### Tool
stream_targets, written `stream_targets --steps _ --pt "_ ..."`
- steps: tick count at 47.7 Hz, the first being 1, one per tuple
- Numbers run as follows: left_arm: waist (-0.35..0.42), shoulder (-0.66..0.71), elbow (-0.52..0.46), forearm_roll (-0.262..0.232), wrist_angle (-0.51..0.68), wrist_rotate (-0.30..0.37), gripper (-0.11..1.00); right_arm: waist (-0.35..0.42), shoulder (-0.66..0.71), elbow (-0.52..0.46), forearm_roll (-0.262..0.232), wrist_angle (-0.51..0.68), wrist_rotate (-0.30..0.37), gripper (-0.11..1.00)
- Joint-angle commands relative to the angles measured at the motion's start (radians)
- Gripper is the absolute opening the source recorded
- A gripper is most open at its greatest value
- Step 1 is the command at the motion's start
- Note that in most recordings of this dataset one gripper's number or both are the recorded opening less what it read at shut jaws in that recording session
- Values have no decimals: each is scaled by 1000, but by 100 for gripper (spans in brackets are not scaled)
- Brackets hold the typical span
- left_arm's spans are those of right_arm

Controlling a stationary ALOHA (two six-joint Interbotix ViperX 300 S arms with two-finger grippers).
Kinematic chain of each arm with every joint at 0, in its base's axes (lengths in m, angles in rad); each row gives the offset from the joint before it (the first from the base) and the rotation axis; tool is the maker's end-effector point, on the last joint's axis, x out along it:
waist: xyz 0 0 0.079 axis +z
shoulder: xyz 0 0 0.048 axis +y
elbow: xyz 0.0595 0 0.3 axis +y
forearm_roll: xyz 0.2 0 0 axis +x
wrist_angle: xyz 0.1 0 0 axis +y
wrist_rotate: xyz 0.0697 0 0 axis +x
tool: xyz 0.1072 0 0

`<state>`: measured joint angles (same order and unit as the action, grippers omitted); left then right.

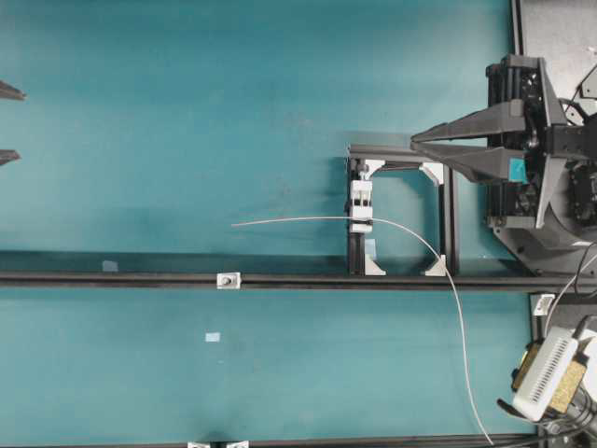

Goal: Insert the wire into the hole on the right side and pull it with the left arm.
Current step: 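Move the right gripper down over the white wire's free end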

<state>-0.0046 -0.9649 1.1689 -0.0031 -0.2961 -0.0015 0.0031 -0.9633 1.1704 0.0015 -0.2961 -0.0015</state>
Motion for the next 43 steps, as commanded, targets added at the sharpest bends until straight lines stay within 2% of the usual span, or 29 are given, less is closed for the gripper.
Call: stream_targets --steps 1,3,8,13,18,24,28,30,32,38,40,43 --pt "0 11 25 -29 -31 -5 24 0 12 5 0 -8 8 24" --pt "0 9 35 -31 -40 -8 22 0 17 9 2 -14 11 22" --pt "0 11 54 -31 -58 -21 2 0 43 20 2 -28 34 3" --pt "0 11 55 -29 -60 -32 -7 0 75 23 2 -35 78 -1" --pt "0 15 61 -31 -60 -31 0 0 103 23 2 -37 118 -1" --pt "2 15 72 -29 -60 -26 25 0 123 26 2 -40 150 0" --pt "0 15 81 -29 -60 -26 49 0 129 31 2 -54 160 11" --pt "0 15 86 -31 -60 -26 61 0 130 34 2 -61 161 20" --pt "0 15 89 -31 -60 -26 69 0 130 35 2 -69 161 31" --pt "0 17 100 -29 -55 -26 67 0 130 41 2 -83 161 70" --pt "0 21 103 -29 -55 -26 67 0 133 43 2 -83 163 75" --pt "0 34 106 -31 -55 -26 67 0 144 48 2 -83 163 74"
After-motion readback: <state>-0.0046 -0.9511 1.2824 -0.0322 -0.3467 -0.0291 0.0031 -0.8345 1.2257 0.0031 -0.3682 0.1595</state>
